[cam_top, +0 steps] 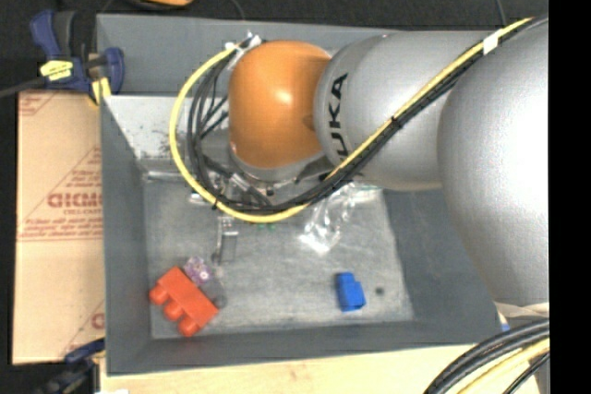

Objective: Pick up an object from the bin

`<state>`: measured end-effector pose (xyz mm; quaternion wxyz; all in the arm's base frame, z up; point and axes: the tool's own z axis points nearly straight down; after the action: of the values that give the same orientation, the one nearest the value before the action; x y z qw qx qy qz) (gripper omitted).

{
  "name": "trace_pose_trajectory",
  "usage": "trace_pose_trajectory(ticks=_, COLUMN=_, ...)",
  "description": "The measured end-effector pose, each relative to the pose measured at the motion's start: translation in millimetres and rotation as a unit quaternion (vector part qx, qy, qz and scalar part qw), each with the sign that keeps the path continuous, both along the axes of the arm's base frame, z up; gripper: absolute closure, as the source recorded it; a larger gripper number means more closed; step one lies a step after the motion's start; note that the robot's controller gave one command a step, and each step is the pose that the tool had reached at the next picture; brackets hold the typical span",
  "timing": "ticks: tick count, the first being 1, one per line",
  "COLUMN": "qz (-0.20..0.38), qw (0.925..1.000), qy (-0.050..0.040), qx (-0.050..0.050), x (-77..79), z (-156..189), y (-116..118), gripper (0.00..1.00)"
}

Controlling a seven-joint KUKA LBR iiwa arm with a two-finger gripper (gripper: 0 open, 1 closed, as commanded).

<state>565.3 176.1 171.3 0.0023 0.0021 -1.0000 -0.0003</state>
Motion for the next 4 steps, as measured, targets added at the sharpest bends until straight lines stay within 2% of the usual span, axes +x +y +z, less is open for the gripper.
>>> trace_pose_trajectory(ticks=1, qz=0.023, qw=0.9997, qy=-0.0011, qx=0.001, x=-9.3, z=-37, y=64, gripper=0.00)
trace_pose_trajectory(ticks=2, qz=0.056, qw=0.9984, qy=-0.0056, qx=0.001, x=-78.3, z=-91, y=30, gripper=0.00)
trace_pose_trajectory(ticks=3, qz=0.246, qw=0.9691, qy=-0.0029, qx=0.000, x=9.1, z=-98, y=35, gripper=0.00)
trace_pose_trajectory(ticks=4, qz=0.317, qw=0.9483, qy=-0.0030, qx=0.002, x=-64.7, z=-100, y=45, gripper=0.00)
